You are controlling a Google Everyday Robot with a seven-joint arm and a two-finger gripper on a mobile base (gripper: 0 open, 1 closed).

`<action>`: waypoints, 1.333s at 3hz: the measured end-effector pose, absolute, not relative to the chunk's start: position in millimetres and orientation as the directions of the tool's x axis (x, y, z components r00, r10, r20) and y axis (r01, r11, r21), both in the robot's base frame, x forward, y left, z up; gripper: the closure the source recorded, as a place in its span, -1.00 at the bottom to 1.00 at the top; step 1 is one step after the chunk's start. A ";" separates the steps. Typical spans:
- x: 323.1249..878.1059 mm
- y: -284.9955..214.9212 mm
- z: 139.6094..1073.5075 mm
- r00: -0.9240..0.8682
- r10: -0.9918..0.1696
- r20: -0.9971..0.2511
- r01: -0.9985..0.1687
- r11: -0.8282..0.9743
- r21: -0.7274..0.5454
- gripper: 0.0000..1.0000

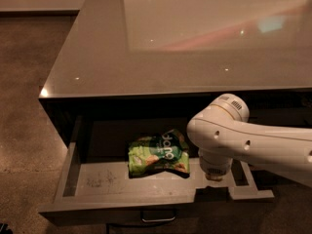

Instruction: Open top drawer

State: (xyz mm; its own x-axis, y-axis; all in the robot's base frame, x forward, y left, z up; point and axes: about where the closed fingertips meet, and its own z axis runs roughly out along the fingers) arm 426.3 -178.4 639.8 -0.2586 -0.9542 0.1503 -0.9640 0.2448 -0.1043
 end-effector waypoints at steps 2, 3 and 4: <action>393.9 -207.2 664.8 -0.320 -0.934 0.159 -0.946 0.307 -0.099 1.00; 377.7 -211.7 666.5 -0.340 -0.929 0.145 -0.941 0.334 -0.061 1.00; 374.7 -211.4 666.7 -0.345 -0.929 0.135 -0.939 0.341 -0.047 1.00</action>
Offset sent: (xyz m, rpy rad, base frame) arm -0.0508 -0.0438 0.0397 0.0046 0.0160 -0.0976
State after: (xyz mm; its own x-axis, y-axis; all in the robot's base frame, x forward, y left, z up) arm 374.7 -211.4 666.7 -0.3445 -0.9290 0.1353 -0.9388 0.3413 -0.0468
